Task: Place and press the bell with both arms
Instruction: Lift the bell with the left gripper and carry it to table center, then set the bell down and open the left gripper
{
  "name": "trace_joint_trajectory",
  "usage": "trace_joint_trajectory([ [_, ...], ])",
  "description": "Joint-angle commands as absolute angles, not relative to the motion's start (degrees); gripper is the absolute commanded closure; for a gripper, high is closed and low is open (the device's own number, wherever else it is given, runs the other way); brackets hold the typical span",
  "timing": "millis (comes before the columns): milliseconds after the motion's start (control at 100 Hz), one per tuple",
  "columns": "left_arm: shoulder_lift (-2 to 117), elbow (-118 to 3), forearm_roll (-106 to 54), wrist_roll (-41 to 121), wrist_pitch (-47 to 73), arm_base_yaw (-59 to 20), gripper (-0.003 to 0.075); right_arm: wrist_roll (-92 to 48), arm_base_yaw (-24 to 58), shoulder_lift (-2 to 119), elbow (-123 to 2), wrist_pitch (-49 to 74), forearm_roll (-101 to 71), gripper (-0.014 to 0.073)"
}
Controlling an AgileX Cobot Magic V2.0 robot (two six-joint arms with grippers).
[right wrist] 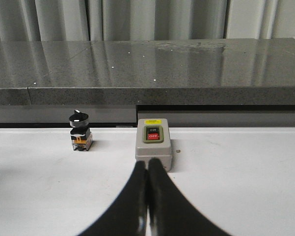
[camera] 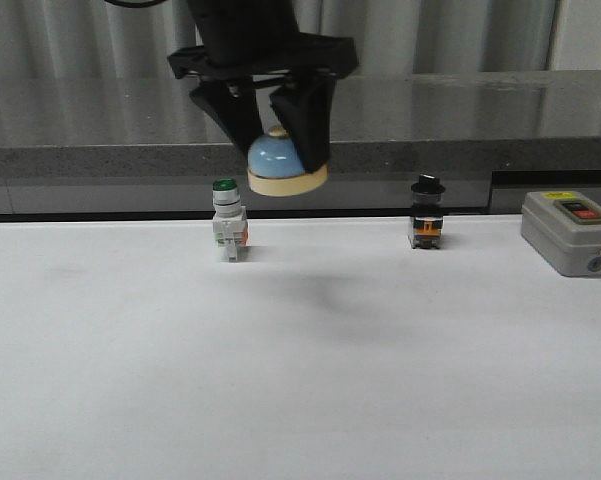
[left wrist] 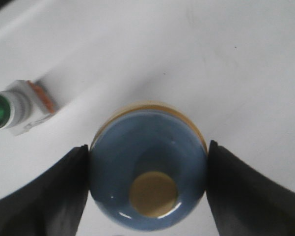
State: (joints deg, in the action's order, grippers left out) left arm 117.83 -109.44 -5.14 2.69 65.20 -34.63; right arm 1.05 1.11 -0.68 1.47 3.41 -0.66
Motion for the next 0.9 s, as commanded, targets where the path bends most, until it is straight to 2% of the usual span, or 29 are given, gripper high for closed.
trace_joint_trajectory([
  [0,115.96,-111.16,-5.77,2.41,63.40,-36.39,0.0367,0.85,0.84,-1.32,0.69,-0.95,0.00,0.0662],
  [710,127.05,-111.03,-9.01,1.91,63.88,-38.23,0.0360,0.85,0.84,-1.32,0.69,-0.95,0.00,0.0662],
  [780,127.05,-111.03,-9.50,1.91,63.47,-38.23,0.0328,0.85,0.84,-1.32,0.69,-0.95,0.00,0.0662],
  [890,127.05,-111.03,-9.65,1.91,63.47,-38.23,0.0218,0.85,0.84,-1.32,0.69,-0.95,0.00,0.0662],
])
